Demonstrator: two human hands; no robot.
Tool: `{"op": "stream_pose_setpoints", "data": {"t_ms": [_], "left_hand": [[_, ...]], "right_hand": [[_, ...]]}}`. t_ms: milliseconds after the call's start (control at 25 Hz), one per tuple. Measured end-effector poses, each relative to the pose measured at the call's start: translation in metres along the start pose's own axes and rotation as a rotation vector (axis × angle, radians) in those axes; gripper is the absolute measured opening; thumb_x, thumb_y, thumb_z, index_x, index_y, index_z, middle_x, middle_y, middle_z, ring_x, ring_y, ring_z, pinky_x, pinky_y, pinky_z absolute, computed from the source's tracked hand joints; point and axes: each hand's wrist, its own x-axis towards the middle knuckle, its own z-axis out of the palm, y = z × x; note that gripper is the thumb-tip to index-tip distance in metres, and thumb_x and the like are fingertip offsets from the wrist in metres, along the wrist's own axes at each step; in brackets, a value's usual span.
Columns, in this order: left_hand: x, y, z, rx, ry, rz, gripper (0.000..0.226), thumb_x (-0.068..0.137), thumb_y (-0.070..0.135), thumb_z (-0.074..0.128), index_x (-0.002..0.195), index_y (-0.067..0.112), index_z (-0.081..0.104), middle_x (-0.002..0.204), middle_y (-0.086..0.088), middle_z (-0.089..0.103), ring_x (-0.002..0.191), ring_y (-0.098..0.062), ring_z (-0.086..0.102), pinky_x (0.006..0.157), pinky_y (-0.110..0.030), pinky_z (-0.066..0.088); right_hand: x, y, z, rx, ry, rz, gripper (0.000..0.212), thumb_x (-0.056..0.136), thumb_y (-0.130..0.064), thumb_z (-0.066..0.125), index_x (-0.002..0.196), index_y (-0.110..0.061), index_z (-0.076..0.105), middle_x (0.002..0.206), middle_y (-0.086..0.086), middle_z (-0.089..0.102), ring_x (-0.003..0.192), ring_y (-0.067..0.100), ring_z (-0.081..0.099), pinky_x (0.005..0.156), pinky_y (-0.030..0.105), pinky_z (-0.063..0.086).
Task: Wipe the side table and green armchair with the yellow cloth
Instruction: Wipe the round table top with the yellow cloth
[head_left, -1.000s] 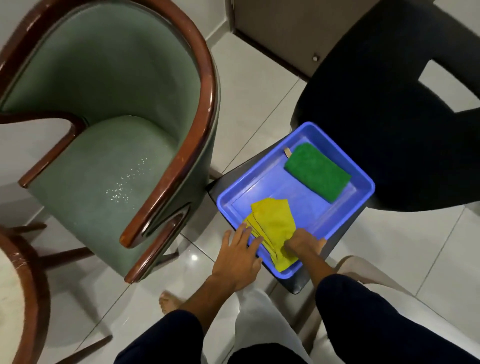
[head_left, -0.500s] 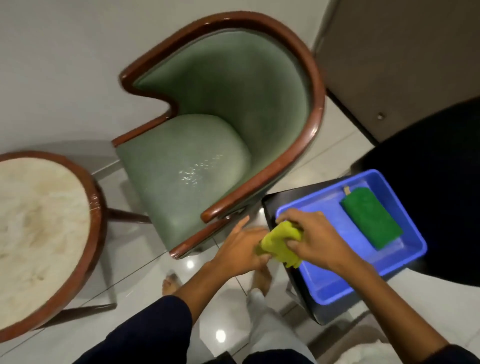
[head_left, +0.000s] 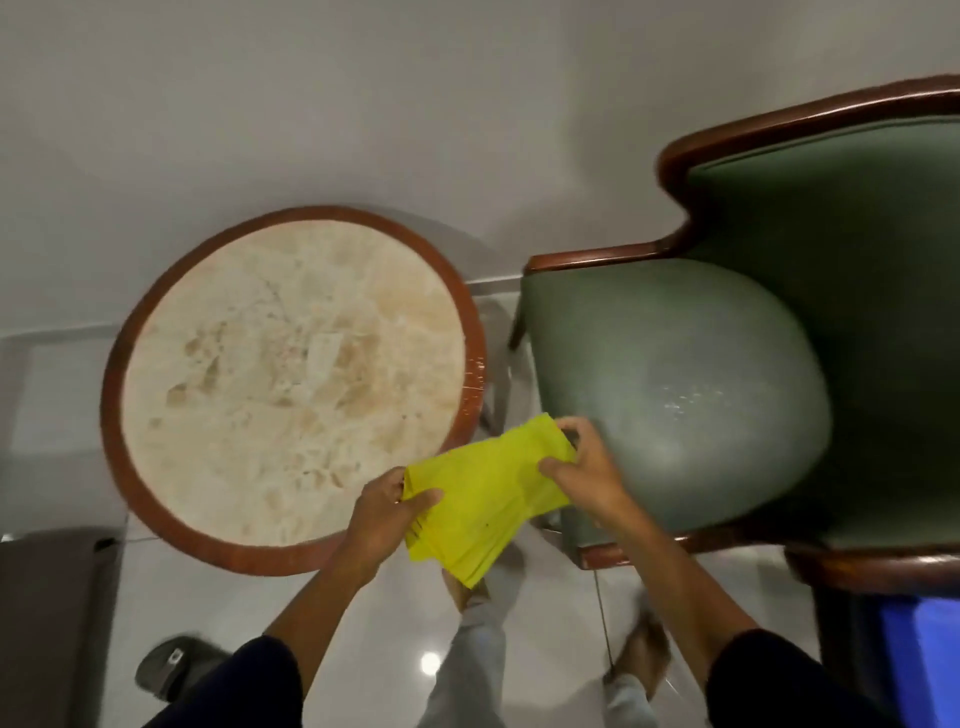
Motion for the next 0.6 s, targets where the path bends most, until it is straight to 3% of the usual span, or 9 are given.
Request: {"op": "stream_pose_setpoints", "data": {"t_ms": [80, 160, 240, 320, 400, 600], "left_hand": [[0.034, -0.009, -0.023, 0.101, 0.07, 0.042, 0.024, 0.085, 0.012, 0.071, 0.108, 0.013, 0.064, 0.113, -0.017, 0.071, 0.105, -0.036, 0.068, 0.089, -0.049, 0.056], [0.07, -0.006, -0.044, 0.434, 0.226, 0.288, 0.039, 0.086, 0.015, 0.063, 0.123, 0.015, 0.054, 0.122, -0.014, 0.065, 0.109, -0.035, 0.064, 0.087, -0.043, 0.052], [0.115, 0.004, -0.069, 0.818, 0.431, 0.532, 0.048, 0.086, 0.021, 0.053, 0.133, 0.016, 0.047, 0.134, -0.017, 0.058, 0.118, -0.036, 0.059, 0.094, -0.049, 0.046], [0.152, 0.009, -0.087, 1.045, 0.541, 0.522, 0.052, 0.094, 0.03, 0.043, 0.143, 0.014, 0.041, 0.151, -0.019, 0.043, 0.136, -0.035, 0.045, 0.108, -0.056, 0.032], [0.178, -0.004, -0.1, 1.125, 0.554, 0.426, 0.057, 0.1, 0.042, 0.03, 0.151, 0.017, 0.03, 0.162, -0.016, 0.025, 0.148, -0.032, 0.025, 0.116, -0.059, 0.017], [0.192, -0.02, -0.11, 1.081, 0.586, 0.458, 0.06, 0.1, 0.053, 0.018, 0.152, 0.023, 0.025, 0.164, -0.009, 0.019, 0.152, -0.025, 0.016, 0.12, -0.056, 0.01]], "right_hand": [[0.034, -0.023, 0.042, -0.129, 0.11, -0.051, 0.049, 0.082, -0.006, 0.068, 0.128, -0.008, 0.05, 0.126, 0.017, 0.06, 0.116, 0.035, 0.057, 0.094, 0.04, 0.046], [0.055, -0.032, 0.084, -0.397, 0.324, -0.113, 0.063, 0.087, -0.021, 0.067, 0.141, -0.007, 0.038, 0.142, 0.021, 0.046, 0.129, 0.038, 0.045, 0.103, 0.045, 0.041], [0.063, -0.032, 0.138, -0.521, 0.407, -0.103, 0.073, 0.092, -0.037, 0.058, 0.149, -0.005, 0.025, 0.154, 0.025, 0.028, 0.142, 0.039, 0.028, 0.113, 0.05, 0.031], [0.071, -0.031, 0.19, -0.473, 0.347, 0.006, 0.085, 0.094, -0.054, 0.043, 0.153, -0.002, 0.011, 0.16, 0.028, 0.008, 0.15, 0.038, 0.006, 0.12, 0.05, 0.015], [0.097, -0.034, 0.219, -0.483, 0.362, 0.093, 0.093, 0.092, -0.065, 0.033, 0.153, 0.0, 0.003, 0.16, 0.029, -0.002, 0.15, 0.039, -0.006, 0.123, 0.052, 0.005], [0.197, -0.054, 0.177, -0.617, 0.531, -0.06, 0.084, 0.095, -0.059, 0.033, 0.152, 0.001, 0.016, 0.16, 0.029, 0.01, 0.149, 0.041, 0.008, 0.122, 0.053, 0.011]]}}
